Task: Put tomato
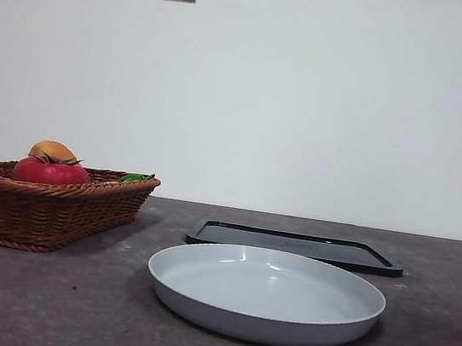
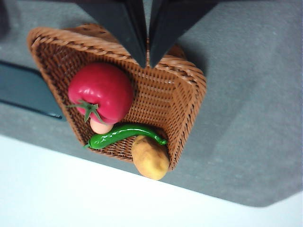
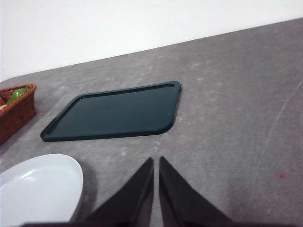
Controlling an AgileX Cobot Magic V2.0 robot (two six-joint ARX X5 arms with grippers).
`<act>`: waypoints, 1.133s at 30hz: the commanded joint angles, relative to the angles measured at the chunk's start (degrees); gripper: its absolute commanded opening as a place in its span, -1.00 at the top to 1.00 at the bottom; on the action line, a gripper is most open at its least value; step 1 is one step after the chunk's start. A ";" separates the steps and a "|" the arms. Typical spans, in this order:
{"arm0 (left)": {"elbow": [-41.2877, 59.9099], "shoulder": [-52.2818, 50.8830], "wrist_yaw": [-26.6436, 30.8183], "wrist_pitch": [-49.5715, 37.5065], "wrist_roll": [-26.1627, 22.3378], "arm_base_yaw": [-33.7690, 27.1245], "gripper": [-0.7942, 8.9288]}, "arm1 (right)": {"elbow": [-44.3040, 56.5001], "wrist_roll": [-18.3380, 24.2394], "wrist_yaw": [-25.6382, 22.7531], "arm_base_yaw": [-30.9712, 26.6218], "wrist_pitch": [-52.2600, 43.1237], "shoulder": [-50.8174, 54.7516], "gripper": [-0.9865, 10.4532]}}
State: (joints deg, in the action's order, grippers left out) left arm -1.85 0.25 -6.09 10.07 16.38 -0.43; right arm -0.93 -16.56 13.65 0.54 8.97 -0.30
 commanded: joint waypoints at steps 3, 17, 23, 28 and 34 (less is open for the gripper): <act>0.28 -0.07 0.07 2.82 6.93 -0.04 0.82 | -0.42 -5.38 0.72 0.09 1.53 0.09 0.81; -12.37 1.01 -0.57 13.22 11.13 -0.02 0.82 | -12.33 -5.25 1.36 0.09 8.02 -1.38 0.81; -21.73 6.03 -4.04 16.11 8.20 -0.02 0.82 | -22.32 -2.82 1.90 0.09 13.16 -7.04 0.81; -30.23 13.27 -8.41 20.55 3.23 -0.02 0.82 | -32.61 2.08 3.78 0.09 19.50 -14.78 0.81; -39.58 22.40 -15.39 27.56 -4.26 0.02 0.82 | -45.18 8.44 8.31 0.09 30.32 -25.44 0.81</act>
State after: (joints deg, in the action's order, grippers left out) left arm -39.68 21.65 -20.53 37.39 16.14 -0.40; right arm -44.40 -11.33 21.61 0.54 38.65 -24.71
